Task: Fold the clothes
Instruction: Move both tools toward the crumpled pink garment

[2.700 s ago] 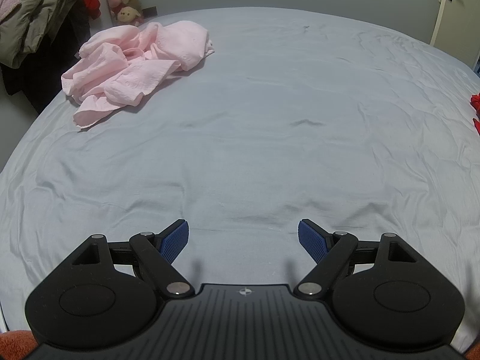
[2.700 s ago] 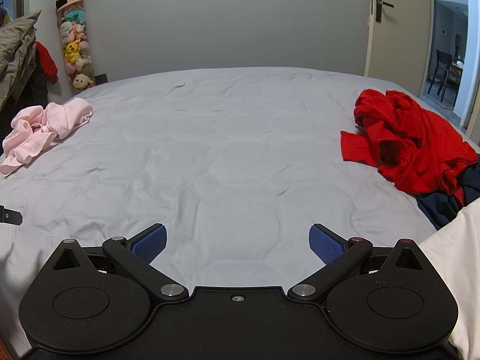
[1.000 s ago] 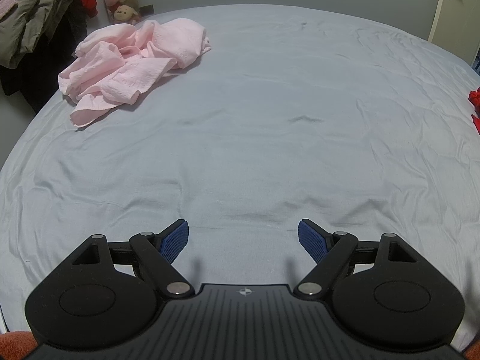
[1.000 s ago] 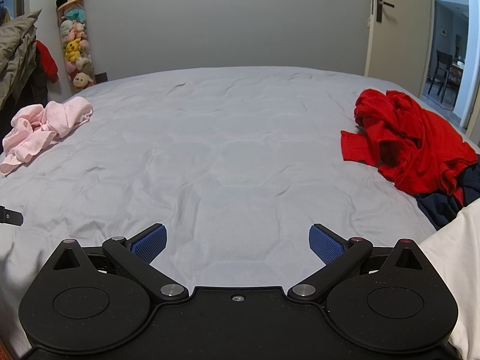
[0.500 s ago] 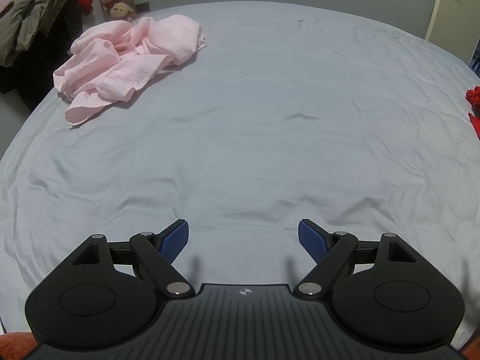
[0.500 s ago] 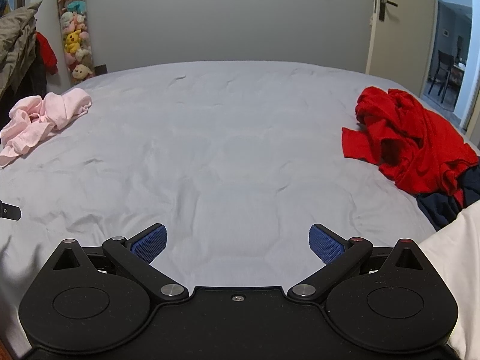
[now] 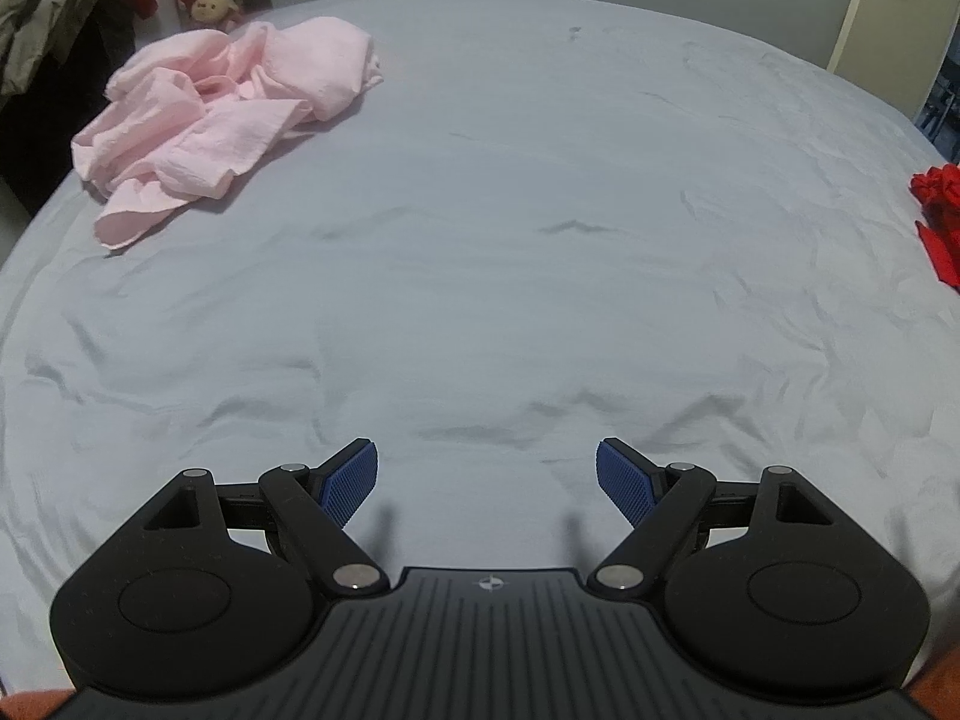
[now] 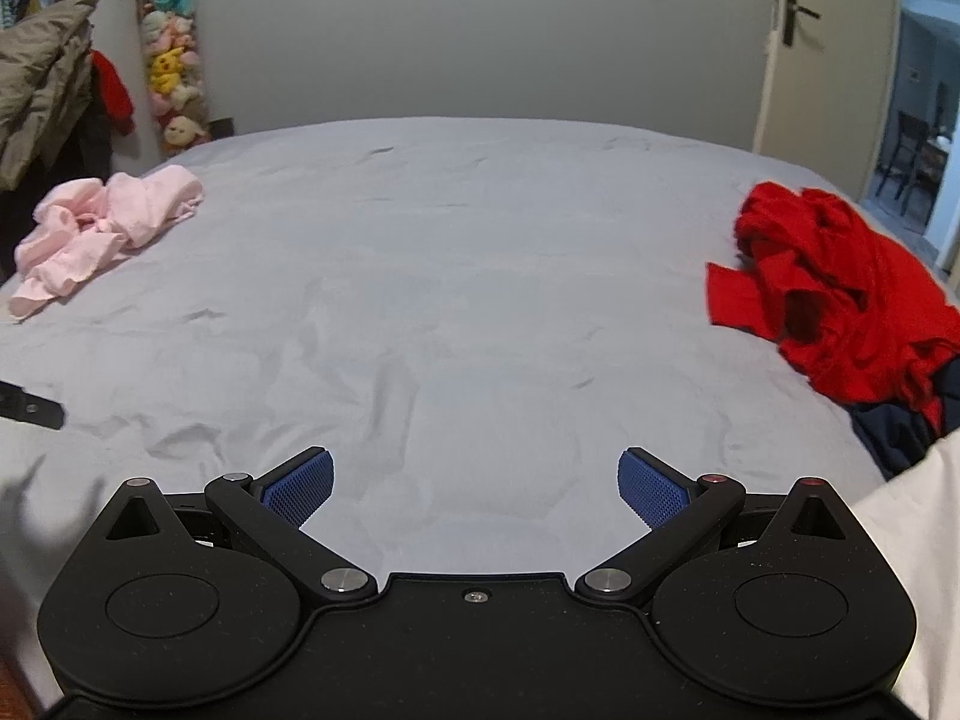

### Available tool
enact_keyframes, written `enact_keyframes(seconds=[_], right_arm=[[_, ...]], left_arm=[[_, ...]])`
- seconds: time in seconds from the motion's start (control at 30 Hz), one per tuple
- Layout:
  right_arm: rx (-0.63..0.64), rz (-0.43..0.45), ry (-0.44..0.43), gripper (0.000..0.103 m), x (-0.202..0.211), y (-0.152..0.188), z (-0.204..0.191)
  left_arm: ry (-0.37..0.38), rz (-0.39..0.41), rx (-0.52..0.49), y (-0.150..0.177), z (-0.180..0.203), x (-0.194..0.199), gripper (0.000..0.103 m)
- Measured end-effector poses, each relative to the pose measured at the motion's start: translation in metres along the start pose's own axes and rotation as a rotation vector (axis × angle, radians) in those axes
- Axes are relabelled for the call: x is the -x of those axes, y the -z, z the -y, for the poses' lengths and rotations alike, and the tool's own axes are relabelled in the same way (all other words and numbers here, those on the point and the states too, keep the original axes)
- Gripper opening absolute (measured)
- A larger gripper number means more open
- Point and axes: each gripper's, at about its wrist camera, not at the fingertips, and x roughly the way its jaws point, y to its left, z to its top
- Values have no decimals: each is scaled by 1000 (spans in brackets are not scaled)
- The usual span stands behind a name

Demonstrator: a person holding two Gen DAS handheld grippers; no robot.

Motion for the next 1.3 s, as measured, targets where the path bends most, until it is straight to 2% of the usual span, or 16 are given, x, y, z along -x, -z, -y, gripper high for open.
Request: enact_keyframes(seconds=[0.23,0.33,0.4,0.5,0.6,0.9,1.13,1.3], right_arm=[[69,-9,-63,101,-10,-21,-19],[75,-21,-116,101,-18,-32,-29],[71,-27,-173,100,-28,-43,-41],[91,-21,-192,96,-39,-53,-56],[126,-23,-224,93,-55,-66,-75],[247,-60,-359,74,-112,-108,-146],[291,-70,-417,73,-154,-136,-191],[382,-48,-438,74,-196,-153,-240]], left_arm=[[-13,11,-45,-14,-3,-11,80],[-22,17,-56,-21,-9,-14,80],[-26,23,-52,-26,-16,-15,80],[-22,35,-28,-35,-32,-15,80],[-58,58,4,-44,-54,-14,74],[-104,70,91,-70,-124,-21,74],[-139,129,132,-92,-176,-34,74],[-177,180,186,-107,-213,-50,74]])
